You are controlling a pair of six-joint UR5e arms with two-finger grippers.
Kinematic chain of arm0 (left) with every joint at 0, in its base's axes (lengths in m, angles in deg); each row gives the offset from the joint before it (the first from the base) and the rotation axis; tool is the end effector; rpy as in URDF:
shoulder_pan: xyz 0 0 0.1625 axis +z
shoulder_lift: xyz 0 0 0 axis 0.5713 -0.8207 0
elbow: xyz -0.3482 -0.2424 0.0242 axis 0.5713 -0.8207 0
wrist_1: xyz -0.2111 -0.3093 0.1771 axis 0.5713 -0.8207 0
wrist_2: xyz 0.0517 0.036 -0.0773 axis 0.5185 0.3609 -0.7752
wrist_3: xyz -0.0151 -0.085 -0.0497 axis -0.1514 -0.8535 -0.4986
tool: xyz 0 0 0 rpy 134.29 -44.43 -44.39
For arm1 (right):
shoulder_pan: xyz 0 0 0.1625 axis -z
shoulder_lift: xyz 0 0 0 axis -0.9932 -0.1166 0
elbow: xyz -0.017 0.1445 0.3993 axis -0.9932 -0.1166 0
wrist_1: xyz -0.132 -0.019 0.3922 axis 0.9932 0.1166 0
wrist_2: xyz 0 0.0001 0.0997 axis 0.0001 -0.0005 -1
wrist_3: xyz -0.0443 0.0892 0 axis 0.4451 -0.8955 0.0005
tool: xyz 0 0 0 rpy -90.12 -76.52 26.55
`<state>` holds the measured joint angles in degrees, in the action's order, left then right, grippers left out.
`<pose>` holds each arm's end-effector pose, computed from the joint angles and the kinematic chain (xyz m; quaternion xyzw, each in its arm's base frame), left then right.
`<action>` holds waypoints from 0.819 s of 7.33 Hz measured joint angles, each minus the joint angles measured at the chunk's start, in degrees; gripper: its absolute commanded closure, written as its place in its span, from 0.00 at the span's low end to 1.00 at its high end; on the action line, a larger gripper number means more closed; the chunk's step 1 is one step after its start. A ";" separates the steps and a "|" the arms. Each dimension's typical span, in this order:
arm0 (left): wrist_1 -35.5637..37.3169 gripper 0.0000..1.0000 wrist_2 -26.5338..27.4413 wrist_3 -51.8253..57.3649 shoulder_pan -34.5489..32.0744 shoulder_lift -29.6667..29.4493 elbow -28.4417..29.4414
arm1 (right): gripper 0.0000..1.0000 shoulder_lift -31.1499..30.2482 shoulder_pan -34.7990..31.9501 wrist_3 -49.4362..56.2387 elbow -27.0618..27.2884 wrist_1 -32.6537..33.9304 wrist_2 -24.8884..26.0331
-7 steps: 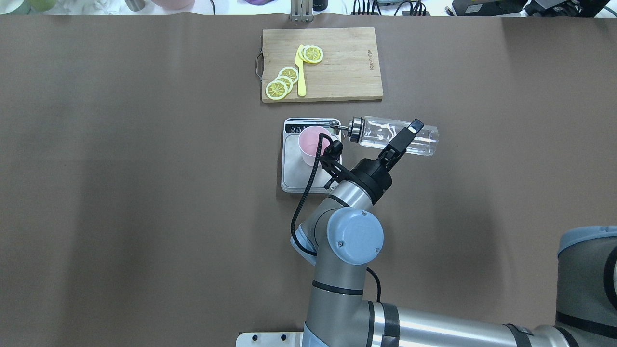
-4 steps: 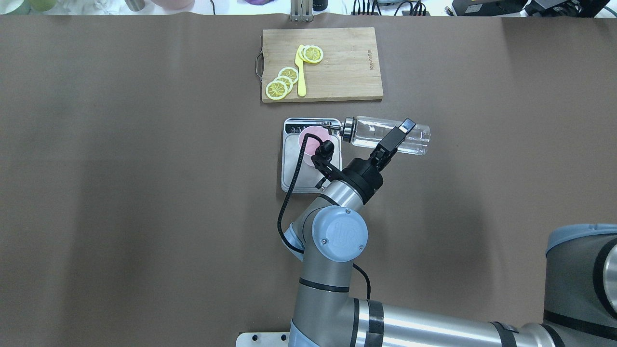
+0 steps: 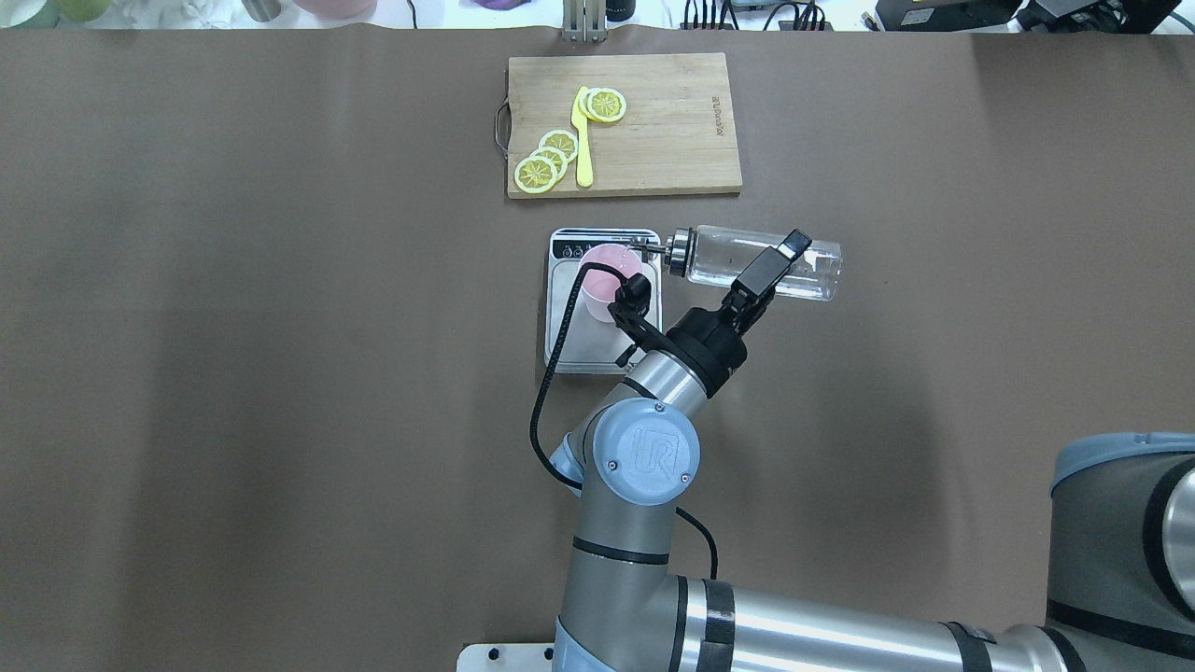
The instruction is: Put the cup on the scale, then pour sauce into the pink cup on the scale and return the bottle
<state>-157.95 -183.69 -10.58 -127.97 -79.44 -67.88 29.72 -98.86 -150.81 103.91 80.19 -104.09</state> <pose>-0.0906 -0.4264 0.7051 0.0297 0.3548 0.0984 0.9293 -0.5757 -0.3846 0.2729 0.3561 0.3868 -0.1487 0.8375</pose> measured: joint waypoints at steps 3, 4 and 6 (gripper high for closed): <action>0.00 0.02 0.00 -0.01 0.04 -0.06 -0.04 | 1.00 0.14 0.00 -1.53 -0.62 2.37 -0.15; 0.00 0.02 0.00 -0.01 0.04 -0.07 -0.07 | 1.00 0.23 0.00 -1.83 -0.65 2.58 -0.18; 0.00 0.02 0.00 0.05 0.05 -0.08 -0.07 | 1.00 0.33 0.00 -2.20 -0.71 2.75 -0.25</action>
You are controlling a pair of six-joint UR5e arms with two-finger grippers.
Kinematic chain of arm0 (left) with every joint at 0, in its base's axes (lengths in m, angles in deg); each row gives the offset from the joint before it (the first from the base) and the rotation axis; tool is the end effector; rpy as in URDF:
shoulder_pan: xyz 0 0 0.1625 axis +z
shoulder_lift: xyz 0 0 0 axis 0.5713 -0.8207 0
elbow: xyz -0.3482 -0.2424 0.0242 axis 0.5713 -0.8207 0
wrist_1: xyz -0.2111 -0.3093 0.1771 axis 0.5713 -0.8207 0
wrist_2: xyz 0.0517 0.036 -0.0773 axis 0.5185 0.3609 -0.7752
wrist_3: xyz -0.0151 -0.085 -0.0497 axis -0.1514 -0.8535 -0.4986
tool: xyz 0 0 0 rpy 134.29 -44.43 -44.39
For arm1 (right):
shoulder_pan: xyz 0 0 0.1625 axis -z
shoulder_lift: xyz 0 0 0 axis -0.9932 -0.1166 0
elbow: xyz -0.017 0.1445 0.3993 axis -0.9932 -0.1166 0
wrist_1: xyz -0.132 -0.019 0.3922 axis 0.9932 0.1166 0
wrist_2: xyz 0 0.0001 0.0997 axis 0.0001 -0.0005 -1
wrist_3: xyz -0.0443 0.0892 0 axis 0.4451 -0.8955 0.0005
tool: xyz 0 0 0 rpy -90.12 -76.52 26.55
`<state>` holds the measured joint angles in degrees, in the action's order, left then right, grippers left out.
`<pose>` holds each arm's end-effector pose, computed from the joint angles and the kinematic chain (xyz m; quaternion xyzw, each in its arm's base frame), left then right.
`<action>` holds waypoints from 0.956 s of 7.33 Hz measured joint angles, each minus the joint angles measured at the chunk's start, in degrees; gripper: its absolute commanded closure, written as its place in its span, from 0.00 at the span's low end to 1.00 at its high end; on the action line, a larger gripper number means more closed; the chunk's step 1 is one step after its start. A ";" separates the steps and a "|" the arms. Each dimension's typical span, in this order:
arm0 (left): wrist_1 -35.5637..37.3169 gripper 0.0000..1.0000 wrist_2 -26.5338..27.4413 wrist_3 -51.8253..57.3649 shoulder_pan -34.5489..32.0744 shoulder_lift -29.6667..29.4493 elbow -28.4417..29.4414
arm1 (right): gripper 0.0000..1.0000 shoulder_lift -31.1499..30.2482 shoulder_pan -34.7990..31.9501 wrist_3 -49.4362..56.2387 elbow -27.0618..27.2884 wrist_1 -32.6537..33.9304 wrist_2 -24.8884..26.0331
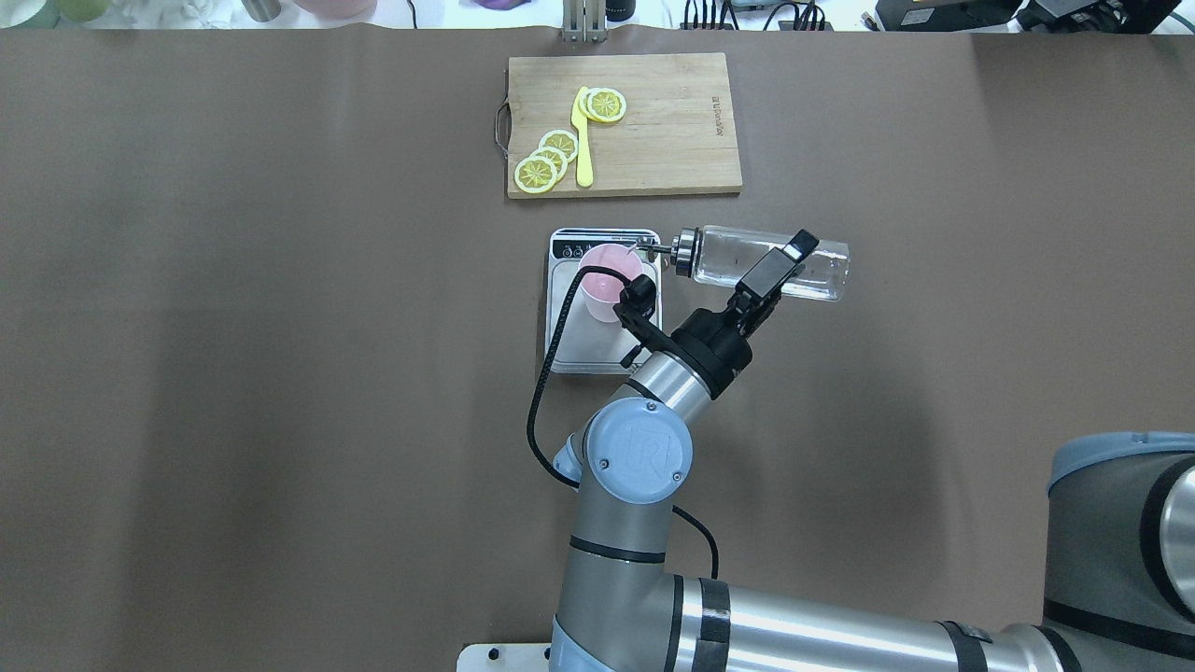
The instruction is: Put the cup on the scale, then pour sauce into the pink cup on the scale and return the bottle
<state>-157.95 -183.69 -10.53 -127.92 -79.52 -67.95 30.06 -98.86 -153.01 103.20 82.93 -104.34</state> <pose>-0.0903 -0.4273 0.7039 0.0309 0.3546 0.0997 0.9292 -0.5733 -0.3837 0.2755 0.3519 0.4006 -0.1442 0.8336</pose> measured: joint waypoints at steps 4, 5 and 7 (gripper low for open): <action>0.00 0.02 0.00 -0.02 -0.07 0.06 -0.36 | 1.00 0.03 0.01 -1.55 -0.89 0.49 -0.13; 0.00 0.02 0.00 -0.05 -0.04 0.03 -0.42 | 1.00 0.05 0.00 -2.41 -0.95 0.54 -0.26; 0.00 0.02 0.00 -0.06 -0.05 0.00 -0.48 | 1.00 0.38 -0.09 -5.22 -1.00 0.41 -0.56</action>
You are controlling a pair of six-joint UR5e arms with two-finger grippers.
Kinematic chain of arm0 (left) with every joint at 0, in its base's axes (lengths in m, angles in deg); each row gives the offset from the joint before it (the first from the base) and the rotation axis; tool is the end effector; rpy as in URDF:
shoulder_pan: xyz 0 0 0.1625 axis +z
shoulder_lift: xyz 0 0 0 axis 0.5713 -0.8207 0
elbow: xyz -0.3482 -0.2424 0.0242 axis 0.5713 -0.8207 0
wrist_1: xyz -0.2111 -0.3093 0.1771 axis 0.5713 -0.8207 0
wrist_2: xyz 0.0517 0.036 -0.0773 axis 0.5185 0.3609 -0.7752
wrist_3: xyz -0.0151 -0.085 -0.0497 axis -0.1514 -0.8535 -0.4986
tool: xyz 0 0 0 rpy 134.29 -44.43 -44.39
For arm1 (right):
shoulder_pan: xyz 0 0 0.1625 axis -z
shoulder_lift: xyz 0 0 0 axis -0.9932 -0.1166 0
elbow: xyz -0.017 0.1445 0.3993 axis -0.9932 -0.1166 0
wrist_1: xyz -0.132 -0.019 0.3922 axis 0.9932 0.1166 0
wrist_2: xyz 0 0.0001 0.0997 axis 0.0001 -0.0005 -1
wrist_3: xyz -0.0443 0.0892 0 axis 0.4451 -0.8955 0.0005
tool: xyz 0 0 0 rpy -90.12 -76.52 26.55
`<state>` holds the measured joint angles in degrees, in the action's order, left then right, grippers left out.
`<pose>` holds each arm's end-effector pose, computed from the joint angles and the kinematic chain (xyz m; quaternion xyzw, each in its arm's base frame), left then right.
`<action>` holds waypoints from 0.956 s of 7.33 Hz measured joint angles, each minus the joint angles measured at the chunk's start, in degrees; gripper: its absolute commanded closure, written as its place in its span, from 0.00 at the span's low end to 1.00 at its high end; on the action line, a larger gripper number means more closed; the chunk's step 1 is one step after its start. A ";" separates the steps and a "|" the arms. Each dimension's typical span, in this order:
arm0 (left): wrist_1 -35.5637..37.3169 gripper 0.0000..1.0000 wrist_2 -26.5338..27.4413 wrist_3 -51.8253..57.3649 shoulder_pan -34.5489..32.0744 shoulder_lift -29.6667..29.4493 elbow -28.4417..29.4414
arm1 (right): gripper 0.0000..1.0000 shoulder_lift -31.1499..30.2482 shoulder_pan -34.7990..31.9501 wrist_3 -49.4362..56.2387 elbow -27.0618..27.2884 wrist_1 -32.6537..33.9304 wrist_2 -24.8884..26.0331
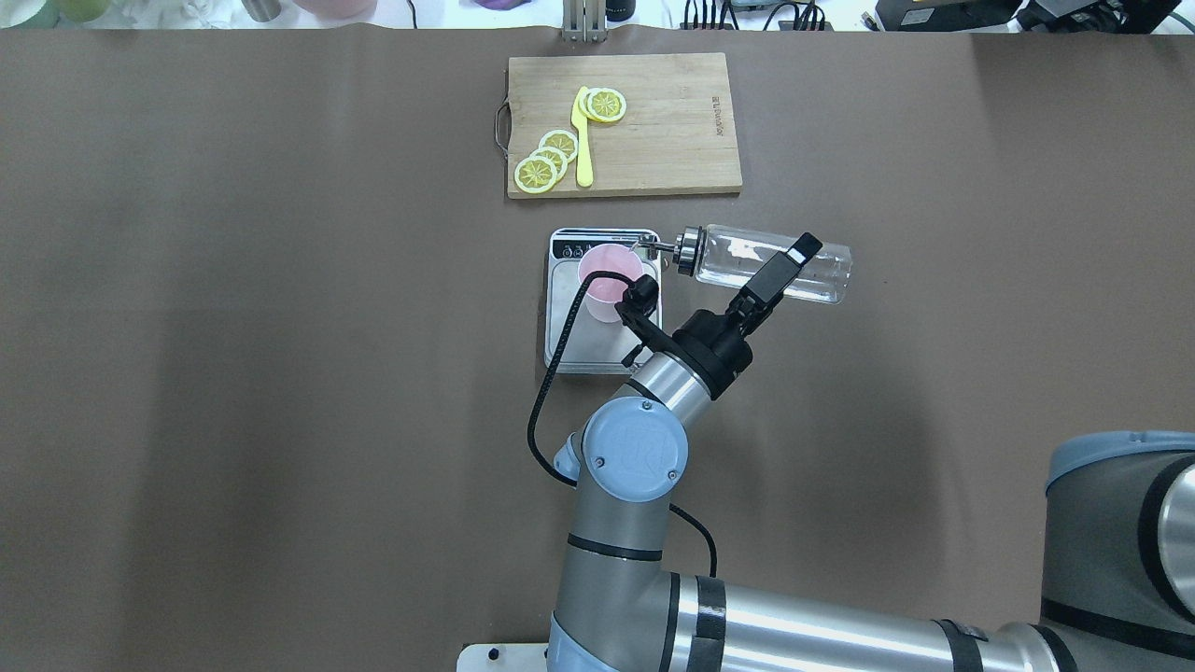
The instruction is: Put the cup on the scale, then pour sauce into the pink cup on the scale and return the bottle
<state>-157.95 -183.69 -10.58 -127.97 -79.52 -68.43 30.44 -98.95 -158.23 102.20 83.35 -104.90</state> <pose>-0.0907 -0.4282 0.6998 0.0347 0.3540 0.1003 0.9292 -0.5750 -0.3846 0.2778 0.3623 0.3915 -0.1079 0.8389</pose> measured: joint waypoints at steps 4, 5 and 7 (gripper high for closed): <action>0.00 0.02 0.00 0.00 -0.04 -0.01 -0.34 | 1.00 0.28 -0.39 -4.44 0.53 -3.35 -0.28; 0.00 0.02 0.00 0.00 -0.04 -0.01 -0.43 | 1.00 0.04 -0.63 -4.36 1.09 -4.98 -0.02; -0.06 0.02 0.00 0.02 -0.04 -0.01 -0.56 | 1.00 -2.35 -1.04 -1.87 6.04 -9.13 0.24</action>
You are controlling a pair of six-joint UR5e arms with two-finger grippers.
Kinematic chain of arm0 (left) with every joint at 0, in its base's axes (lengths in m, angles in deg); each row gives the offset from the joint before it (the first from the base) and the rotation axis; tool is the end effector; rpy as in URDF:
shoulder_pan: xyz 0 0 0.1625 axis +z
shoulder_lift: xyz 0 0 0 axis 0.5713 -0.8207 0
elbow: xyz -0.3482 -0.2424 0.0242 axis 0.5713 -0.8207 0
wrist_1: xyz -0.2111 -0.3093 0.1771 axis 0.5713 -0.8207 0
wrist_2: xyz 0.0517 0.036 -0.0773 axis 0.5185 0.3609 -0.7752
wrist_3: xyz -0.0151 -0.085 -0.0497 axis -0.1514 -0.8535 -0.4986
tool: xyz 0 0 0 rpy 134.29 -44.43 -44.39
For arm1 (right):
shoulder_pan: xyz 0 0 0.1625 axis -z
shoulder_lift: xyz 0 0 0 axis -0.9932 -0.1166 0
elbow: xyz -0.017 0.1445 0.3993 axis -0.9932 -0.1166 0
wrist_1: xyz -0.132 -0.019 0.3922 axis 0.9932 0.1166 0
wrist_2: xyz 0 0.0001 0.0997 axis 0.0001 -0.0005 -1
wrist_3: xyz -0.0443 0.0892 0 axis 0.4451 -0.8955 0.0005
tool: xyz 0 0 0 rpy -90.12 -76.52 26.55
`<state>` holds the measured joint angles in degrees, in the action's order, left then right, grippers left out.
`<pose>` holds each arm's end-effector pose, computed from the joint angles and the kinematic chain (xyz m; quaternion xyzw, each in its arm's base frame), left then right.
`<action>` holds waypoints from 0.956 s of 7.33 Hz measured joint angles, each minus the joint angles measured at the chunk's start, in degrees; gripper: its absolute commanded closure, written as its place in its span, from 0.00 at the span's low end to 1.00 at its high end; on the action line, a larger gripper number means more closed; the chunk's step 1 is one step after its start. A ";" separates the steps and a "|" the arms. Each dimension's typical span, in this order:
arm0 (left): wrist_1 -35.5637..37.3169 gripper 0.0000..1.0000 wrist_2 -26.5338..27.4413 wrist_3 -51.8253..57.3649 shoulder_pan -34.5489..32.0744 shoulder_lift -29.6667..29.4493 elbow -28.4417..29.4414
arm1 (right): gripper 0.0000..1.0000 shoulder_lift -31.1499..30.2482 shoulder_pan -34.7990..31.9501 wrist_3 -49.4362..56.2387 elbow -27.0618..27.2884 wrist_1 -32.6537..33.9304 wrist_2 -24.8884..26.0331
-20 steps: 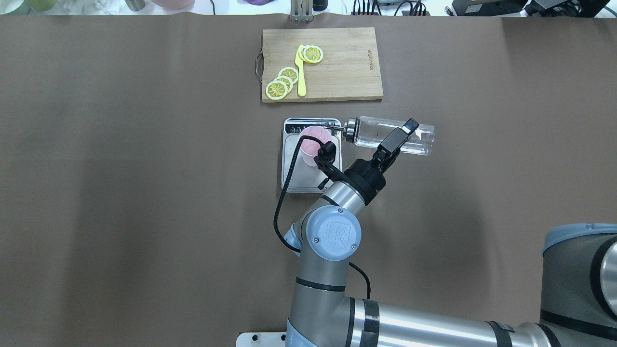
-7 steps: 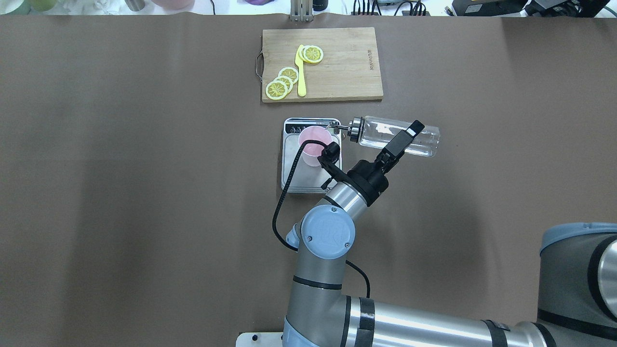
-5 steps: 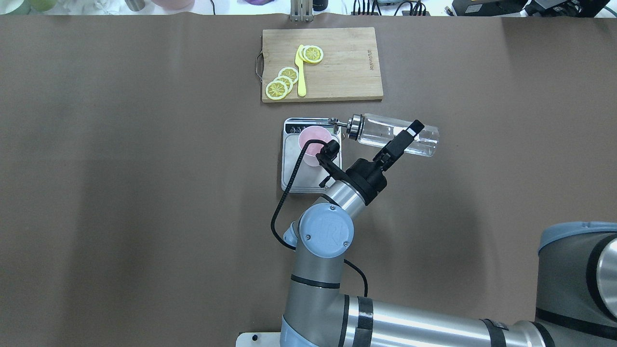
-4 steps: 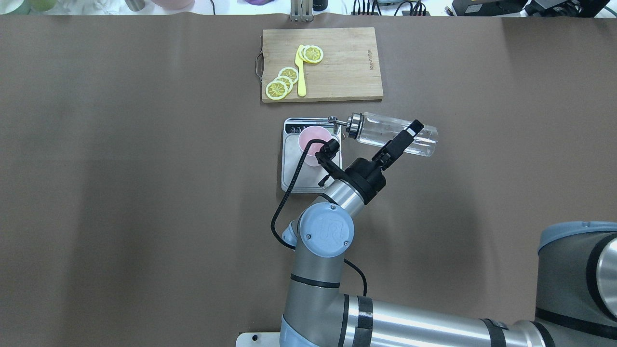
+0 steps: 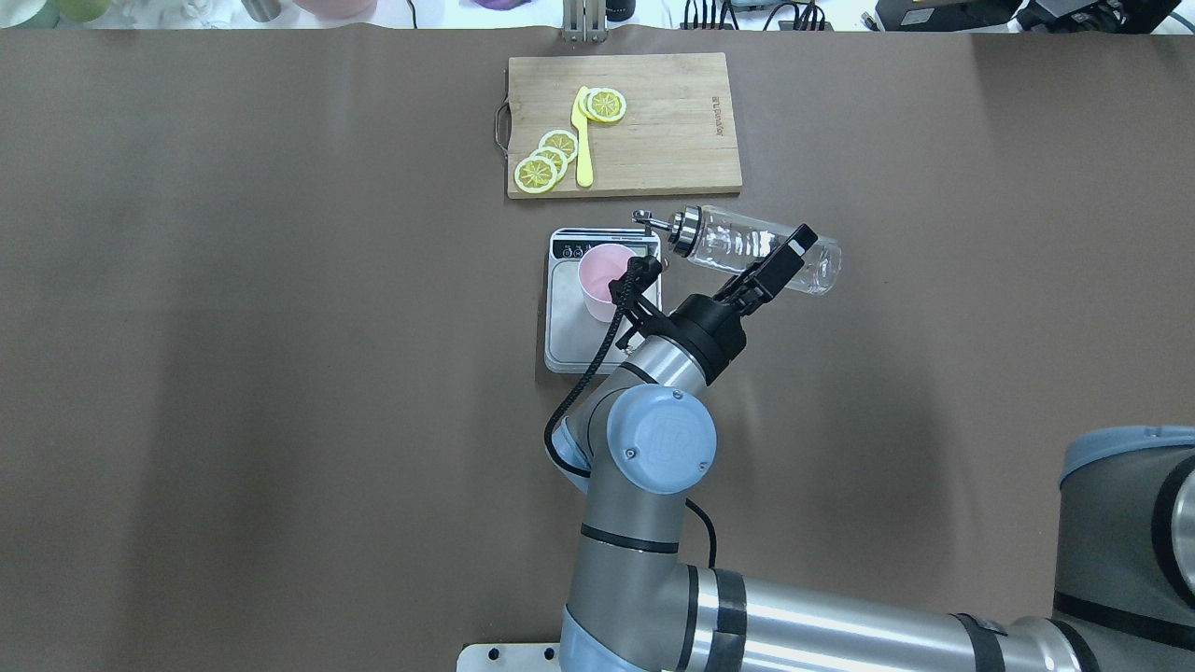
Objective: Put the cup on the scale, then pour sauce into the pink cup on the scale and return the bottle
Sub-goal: 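Tilt the bottle upright and lift it away from the cup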
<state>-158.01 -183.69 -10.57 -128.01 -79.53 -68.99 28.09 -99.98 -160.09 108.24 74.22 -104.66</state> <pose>-0.0910 -0.4295 0.6949 0.0400 0.3531 0.1021 0.9291 -0.5624 -0.3935 0.2613 0.4009 0.2993 -0.0352 0.8651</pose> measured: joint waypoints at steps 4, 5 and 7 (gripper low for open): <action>-1.44 0.02 0.00 -0.09 0.00 0.08 0.04 | 1.00 -9.54 -2.16 13.26 16.14 -19.29 -0.73; -1.47 0.02 0.00 -0.15 0.00 0.09 0.07 | 1.00 -10.45 -3.25 15.13 16.75 -24.53 -1.80; -1.39 0.02 -0.05 -0.28 0.04 0.01 0.06 | 1.00 -12.16 -5.76 20.41 18.24 -36.78 -7.21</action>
<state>-159.40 -183.74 -10.84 -127.96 -79.52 -68.93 15.93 -105.74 -139.68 126.48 37.44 -111.87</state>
